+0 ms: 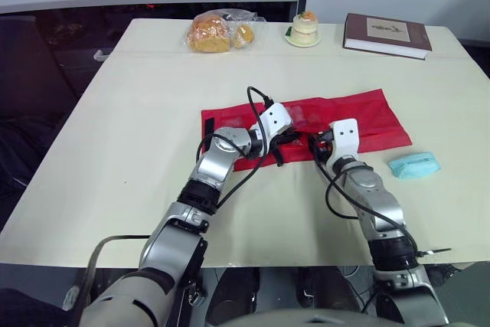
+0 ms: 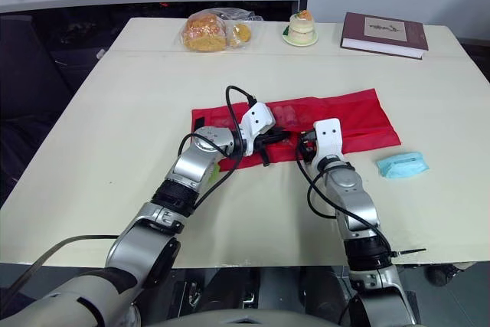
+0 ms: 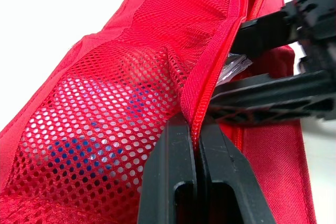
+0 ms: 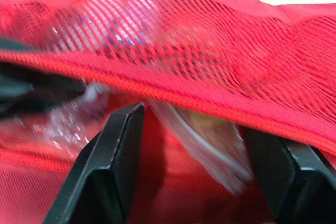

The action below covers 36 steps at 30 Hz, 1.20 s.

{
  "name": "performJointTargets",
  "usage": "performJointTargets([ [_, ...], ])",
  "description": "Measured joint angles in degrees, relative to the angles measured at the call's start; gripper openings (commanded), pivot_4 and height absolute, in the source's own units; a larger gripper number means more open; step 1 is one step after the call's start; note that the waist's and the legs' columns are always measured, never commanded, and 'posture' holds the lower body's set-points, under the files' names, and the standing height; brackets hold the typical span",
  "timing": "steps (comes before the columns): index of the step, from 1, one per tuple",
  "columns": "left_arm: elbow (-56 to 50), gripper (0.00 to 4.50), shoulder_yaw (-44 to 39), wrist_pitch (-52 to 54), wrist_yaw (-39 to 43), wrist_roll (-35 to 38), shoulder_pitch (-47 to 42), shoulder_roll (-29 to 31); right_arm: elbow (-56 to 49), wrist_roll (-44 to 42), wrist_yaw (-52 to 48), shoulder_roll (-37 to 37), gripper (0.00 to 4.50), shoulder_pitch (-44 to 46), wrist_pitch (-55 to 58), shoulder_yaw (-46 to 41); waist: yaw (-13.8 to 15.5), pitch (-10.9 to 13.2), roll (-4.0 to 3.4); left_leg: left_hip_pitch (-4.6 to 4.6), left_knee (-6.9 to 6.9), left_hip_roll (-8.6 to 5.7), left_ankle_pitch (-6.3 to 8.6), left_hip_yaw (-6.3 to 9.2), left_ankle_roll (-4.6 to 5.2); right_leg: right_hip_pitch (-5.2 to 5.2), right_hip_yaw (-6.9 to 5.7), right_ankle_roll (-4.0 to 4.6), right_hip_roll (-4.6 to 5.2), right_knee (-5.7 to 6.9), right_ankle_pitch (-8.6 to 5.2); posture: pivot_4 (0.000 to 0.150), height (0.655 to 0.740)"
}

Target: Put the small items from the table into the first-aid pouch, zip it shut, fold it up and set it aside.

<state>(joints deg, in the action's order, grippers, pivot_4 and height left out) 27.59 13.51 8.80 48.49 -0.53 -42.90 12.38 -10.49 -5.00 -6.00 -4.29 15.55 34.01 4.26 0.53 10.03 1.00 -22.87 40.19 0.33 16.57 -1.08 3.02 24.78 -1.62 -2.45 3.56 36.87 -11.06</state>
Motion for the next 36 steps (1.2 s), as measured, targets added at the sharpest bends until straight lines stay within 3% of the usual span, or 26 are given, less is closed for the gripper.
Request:
performJointTargets([
  [4,0.6,0.00,0.0,-0.7,0.0,0.0,-0.2,0.0,-8.0,-0.3,0.0,-1.1,3.13,-3.5,5.0,0.0,0.0,0.0,0.00,0.00,0.00,0.00,0.00,-0.01,0.00,0.00,0.01,0.00,0.00,0.00,0.00,0.150,0.7289],
  [7,0.9,0.00,0.0,-1.0,0.1,0.0,-0.3,-0.1,-10.7,-0.2,-0.3,-2.2,2.42,-4.9,7.1,0.0,0.0,0.0,0.00,0.00,0.00,0.00,0.00,-0.01,0.00,0.00,0.01,0.00,0.00,-0.01,0.00,0.150,0.7289],
  [12,1.1,0.00,0.0,-1.3,0.1,0.0,-0.3,-0.4,-10.1,0.0,-0.3,-2.1,0.10,-4.7,7.0,0.0,0.0,0.0,0.00,0.00,0.00,-0.01,0.00,-0.01,0.00,0.00,0.01,0.00,0.00,-0.01,0.00,0.150,0.7289],
  [27,0.5,0.00,0.1,-1.2,0.2,0.0,-0.1,-0.8,12.0,4.2,0.2,-0.9,0.04,7.1,-6.9,1.3,-0.1,0.0,0.00,0.00,0.00,-0.02,0.00,-0.02,0.00,0.00,0.01,0.00,0.01,-0.02,0.00,0.150,0.7289],
  [31,0.5,0.00,0.1,-1.2,0.2,0.0,-0.1,-0.8,11.2,4.2,-1.5,-1.1,0.04,6.2,-8.2,1.5,0.0,0.0,0.00,-0.01,0.00,-0.01,0.00,0.00,0.00,0.00,-0.01,0.00,0.01,-0.02,0.00,0.150,0.7289],
  [36,1.1,0.00,0.0,-1.9,0.0,-0.1,-0.4,-0.4,-1.0,2.0,-9.3,-6.8,0.04,-2.8,-8.0,3.8,0.1,0.0,-0.01,-0.04,0.00,-0.02,0.01,-0.03,0.02,0.00,0.03,-0.01,0.02,-0.07,0.00,0.150,0.7289],
])
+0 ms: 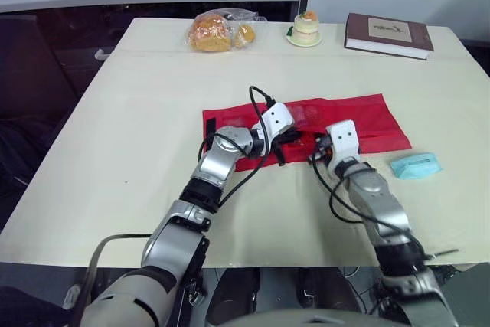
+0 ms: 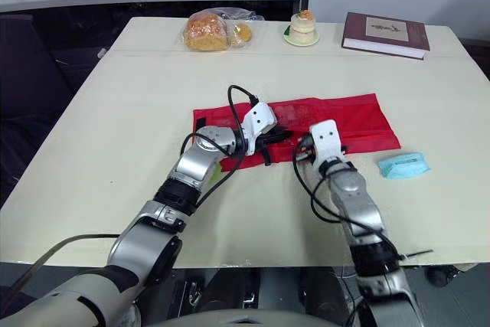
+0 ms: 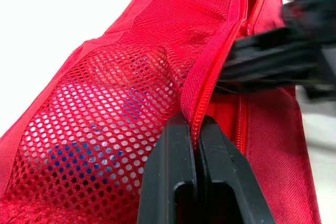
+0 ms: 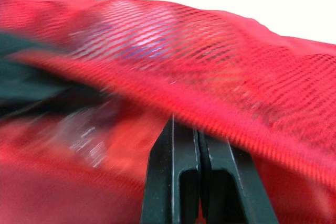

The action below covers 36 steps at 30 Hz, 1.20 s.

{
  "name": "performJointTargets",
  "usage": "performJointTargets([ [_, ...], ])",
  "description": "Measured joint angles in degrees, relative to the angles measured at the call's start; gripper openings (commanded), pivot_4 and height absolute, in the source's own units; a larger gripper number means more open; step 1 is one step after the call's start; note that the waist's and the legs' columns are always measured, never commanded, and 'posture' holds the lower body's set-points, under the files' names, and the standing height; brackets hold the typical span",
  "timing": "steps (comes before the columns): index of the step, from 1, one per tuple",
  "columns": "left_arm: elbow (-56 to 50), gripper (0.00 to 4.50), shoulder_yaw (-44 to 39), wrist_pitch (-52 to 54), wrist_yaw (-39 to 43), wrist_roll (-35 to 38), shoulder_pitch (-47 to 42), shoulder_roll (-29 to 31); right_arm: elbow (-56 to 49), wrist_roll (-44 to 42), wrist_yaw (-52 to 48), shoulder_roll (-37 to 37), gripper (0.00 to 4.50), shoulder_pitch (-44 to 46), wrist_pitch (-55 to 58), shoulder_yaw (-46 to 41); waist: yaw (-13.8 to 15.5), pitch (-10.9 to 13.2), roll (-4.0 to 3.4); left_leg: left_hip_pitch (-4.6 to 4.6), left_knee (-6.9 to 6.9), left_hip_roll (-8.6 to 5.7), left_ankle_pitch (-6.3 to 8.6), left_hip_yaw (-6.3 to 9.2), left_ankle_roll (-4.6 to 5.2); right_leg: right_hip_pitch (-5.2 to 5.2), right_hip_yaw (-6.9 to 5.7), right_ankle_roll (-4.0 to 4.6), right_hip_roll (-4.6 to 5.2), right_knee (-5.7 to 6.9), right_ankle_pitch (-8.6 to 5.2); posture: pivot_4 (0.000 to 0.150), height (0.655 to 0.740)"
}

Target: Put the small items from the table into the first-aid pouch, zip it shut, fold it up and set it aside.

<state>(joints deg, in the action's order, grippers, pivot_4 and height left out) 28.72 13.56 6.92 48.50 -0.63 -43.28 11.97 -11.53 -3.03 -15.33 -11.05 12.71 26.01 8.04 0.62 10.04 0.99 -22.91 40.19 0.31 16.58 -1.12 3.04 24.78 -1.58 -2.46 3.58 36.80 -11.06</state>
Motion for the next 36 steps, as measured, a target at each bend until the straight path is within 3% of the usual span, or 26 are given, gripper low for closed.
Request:
performJointTargets([
  [5,1.7,0.00,-0.2,-1.2,-0.2,-0.2,-1.1,1.4,-15.5,-8.1,-7.9,-5.2,0.04,-10.2,-2.6,-5.3,0.0,0.0,0.00,0.04,0.00,0.03,0.00,0.04,0.00,-0.01,-0.04,-0.01,-0.05,0.03,-0.01,0.150,0.7289],
  [9,1.6,0.00,-0.2,-1.6,-0.1,-0.2,-0.9,2.3,-21.6,-15.9,-13.9,-10.1,0.04,-19.4,-5.3,-15.2,0.1,0.0,0.00,0.05,-0.01,0.04,0.00,0.03,0.00,-0.02,-0.04,-0.01,-0.04,0.02,-0.01,0.150,0.7289],
  [12,1.0,0.00,-1.0,-1.9,0.0,0.1,1.1,4.9,-23.6,-26.3,-20.6,-14.4,0.86,-29.0,-5.1,-27.1,0.0,0.0,0.00,0.07,-0.02,0.07,0.01,0.01,0.00,-0.04,-0.02,-0.02,-0.03,-0.01,-0.01,0.150,0.7289],
  [19,-5.9,0.00,-2.6,0.8,0.1,0.9,5.9,9.9,-27.4,-37.0,-27.1,-16.0,4.13,-40.7,-7.0,-39.1,-0.8,0.0,-0.04,0.20,-0.06,0.28,0.02,-0.02,-0.01,-0.05,0.01,-0.09,-0.18,0.03,-0.09,0.150,0.7289],
  [20,-7.7,0.00,-3.1,1.9,0.1,1.0,7.0,11.1,-28.1,-37.9,-27.5,-16.0,4.42,-42.0,-7.5,-40.0,-0.8,0.0,-0.04,0.20,-0.07,0.29,0.02,-0.02,-0.01,-0.04,0.02,-0.01,-0.18,0.03,-0.03,0.150,0.7289],
  [28,-18.2,0.00,-5.9,9.2,0.2,3.1,13.1,17.8,-29.4,-39.9,-28.1,-15.9,4.42,-44.7,-10.2,-41.3,-0.6,0.0,-0.04,0.18,-0.07,0.27,0.02,-0.03,-0.02,-0.04,0.02,-0.02,-0.10,0.01,-0.07,0.150,0.7289],
  [36,-22.3,0.00,-7.2,12.7,0.1,4.2,15.5,21.4,-30.3,-40.0,-28.3,-16.8,4.42,-46.4,-11.3,-41.6,0.1,0.0,-0.04,0.18,-0.07,0.25,0.01,-0.06,-0.02,-0.04,0.04,0.11,-0.06,0.01,-0.21,0.150,0.7289],
])
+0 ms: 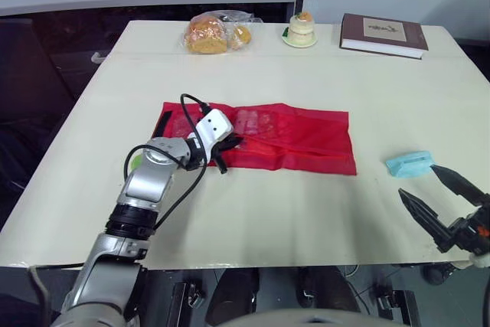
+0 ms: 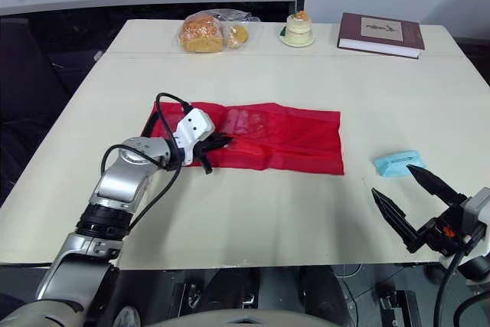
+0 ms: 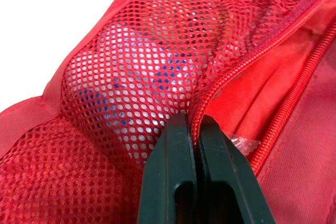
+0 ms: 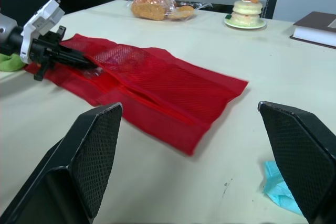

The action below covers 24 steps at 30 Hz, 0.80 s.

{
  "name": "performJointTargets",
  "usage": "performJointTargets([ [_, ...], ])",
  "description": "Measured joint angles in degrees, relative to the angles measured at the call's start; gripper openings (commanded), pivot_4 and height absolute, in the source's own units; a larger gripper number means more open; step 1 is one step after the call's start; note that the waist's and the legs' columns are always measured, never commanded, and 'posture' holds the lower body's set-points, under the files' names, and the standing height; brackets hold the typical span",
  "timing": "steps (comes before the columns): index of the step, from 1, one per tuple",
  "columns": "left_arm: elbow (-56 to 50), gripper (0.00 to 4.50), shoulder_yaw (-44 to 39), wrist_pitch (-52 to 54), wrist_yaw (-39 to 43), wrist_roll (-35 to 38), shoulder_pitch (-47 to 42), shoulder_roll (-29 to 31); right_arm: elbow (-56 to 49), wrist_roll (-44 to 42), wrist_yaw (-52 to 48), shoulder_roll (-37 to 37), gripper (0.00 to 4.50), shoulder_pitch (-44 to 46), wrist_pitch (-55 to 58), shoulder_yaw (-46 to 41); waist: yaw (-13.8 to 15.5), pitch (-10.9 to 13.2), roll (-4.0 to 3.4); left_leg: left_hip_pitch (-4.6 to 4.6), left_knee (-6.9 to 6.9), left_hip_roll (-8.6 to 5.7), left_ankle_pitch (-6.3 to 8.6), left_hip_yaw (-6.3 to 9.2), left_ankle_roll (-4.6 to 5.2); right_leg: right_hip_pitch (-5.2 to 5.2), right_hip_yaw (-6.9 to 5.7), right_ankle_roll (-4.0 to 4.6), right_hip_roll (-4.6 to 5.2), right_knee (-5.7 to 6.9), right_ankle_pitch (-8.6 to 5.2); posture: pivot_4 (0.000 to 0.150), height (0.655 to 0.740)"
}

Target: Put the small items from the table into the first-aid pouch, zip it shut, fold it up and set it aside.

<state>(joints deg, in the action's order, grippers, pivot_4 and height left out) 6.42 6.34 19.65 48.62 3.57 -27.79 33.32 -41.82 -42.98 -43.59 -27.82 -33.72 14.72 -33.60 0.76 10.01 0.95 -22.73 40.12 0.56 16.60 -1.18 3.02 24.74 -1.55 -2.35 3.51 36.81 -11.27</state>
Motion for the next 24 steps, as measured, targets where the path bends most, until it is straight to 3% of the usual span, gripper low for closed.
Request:
performJointTargets([
  [2,-0.5,0.00,-0.3,1.0,0.2,0.7,0.1,0.1,-0.2,-0.3,-0.3,-0.5,4.42,-0.6,0.0,-0.2,0.1,0.0,0.00,0.00,0.00,-0.01,0.00,0.00,0.00,0.00,0.00,0.00,0.02,0.00,-0.02,0.150,0.7289],
  [5,-1.8,0.88,-0.3,3.8,1.1,2.4,0.1,0.1,-0.8,-0.6,-0.6,-0.9,4.50,-0.8,0.0,-0.2,0.1,0.0,0.00,-0.01,0.01,-0.04,0.00,-0.01,0.00,-0.01,0.00,-0.06,0.05,0.00,-0.05,0.150,0.7289],
  [11,-5.7,3.66,-0.2,7.1,5.3,5.2,-0.5,2.7,-1.1,-2.3,-0.8,-1.4,4.50,-1.2,0.0,-0.3,0.1,0.0,0.01,-0.02,0.01,-0.05,0.00,0.00,0.00,0.00,0.00,-0.05,0.04,0.00,-0.06,0.150,0.7289],
  [13,-6.4,4.34,0.1,6.9,7.6,5.7,-1.1,3.7,-1.8,-2.7,-0.8,-1.8,4.50,-1.6,0.0,-0.7,0.2,0.0,0.01,-0.02,0.01,-0.06,0.00,-0.01,0.00,-0.01,0.00,-0.06,0.05,-0.01,-0.06,0.150,0.7289],
  [18,-6.0,4.34,2.4,1.3,10.4,5.0,-3.3,2.9,-2.3,-3.2,-0.6,-2.3,4.50,-1.8,0.0,-0.8,0.4,0.0,0.01,-0.03,0.02,-0.10,0.00,0.00,0.00,-0.02,-0.01,-0.06,0.06,-0.01,-0.06,0.150,0.7289],
  [24,1.5,4.34,10.9,-11.2,14.2,0.9,-9.4,-3.3,-4.2,-4.5,0.3,-5.1,4.50,0.4,0.9,-0.6,0.5,0.0,0.02,-0.04,0.06,-0.20,0.00,-0.03,0.02,-0.04,0.09,0.04,0.04,-0.01,0.01,0.150,0.7289],
])
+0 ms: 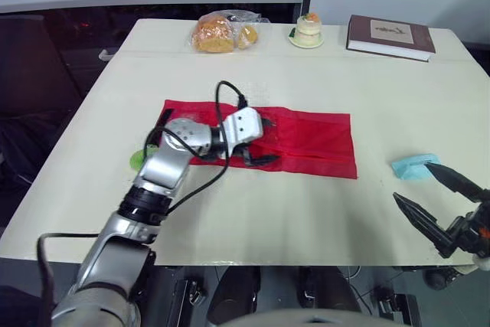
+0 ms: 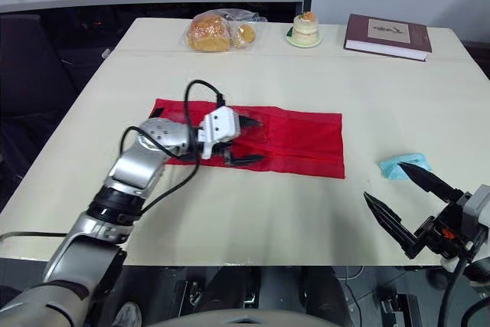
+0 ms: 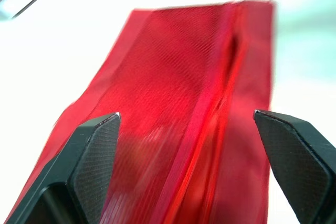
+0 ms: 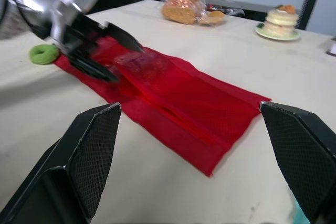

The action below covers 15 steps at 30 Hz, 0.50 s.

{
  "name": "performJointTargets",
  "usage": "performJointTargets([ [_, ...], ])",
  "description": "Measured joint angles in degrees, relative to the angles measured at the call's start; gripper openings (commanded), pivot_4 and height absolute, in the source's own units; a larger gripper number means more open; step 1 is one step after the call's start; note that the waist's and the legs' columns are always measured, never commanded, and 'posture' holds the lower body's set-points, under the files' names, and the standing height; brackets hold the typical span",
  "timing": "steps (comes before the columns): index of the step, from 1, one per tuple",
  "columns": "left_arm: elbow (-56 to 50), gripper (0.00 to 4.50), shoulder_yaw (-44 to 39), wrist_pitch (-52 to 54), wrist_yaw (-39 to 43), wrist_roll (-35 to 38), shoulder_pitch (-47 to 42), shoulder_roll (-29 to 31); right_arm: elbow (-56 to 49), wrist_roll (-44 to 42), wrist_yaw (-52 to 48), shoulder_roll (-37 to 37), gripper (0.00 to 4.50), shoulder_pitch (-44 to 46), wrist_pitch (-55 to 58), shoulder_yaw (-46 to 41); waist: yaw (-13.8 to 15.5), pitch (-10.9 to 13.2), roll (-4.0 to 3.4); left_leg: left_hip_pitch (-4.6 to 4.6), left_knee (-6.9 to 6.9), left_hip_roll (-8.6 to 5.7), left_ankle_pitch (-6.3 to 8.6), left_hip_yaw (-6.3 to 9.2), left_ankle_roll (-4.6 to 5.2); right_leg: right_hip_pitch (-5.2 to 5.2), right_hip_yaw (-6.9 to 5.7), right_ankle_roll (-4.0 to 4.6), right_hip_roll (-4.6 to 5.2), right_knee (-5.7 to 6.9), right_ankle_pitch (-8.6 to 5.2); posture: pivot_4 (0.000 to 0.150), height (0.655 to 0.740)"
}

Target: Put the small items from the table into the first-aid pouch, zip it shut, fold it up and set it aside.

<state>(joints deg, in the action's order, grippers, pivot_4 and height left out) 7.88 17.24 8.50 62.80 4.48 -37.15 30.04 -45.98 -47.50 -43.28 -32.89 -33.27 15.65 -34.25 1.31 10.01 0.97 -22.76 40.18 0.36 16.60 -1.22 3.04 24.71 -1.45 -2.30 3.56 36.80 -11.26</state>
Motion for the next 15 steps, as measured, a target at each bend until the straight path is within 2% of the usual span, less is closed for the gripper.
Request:
performJointTargets([
  [9,24.3,4.34,4.3,-13.0,-0.7,-6.6,-13.0,-11.7,-1.4,0.4,0.0,-3.8,4.50,0.8,0.7,-0.2,-0.1,0.0,0.04,-0.08,0.02,-0.06,0.01,0.07,0.02,-0.01,0.01,-0.32,-0.03,-0.03,0.08,0.150,0.7289],
  [15,34.1,4.34,5.4,-17.1,-2.0,-9.1,-17.3,-15.7,-1.5,1.5,0.6,-3.8,4.50,0.9,0.5,-0.4,-0.3,0.0,0.06,-0.09,0.02,-0.06,0.01,0.09,0.03,0.00,-0.03,-0.35,-0.04,-0.02,0.06,0.150,0.7289],
])
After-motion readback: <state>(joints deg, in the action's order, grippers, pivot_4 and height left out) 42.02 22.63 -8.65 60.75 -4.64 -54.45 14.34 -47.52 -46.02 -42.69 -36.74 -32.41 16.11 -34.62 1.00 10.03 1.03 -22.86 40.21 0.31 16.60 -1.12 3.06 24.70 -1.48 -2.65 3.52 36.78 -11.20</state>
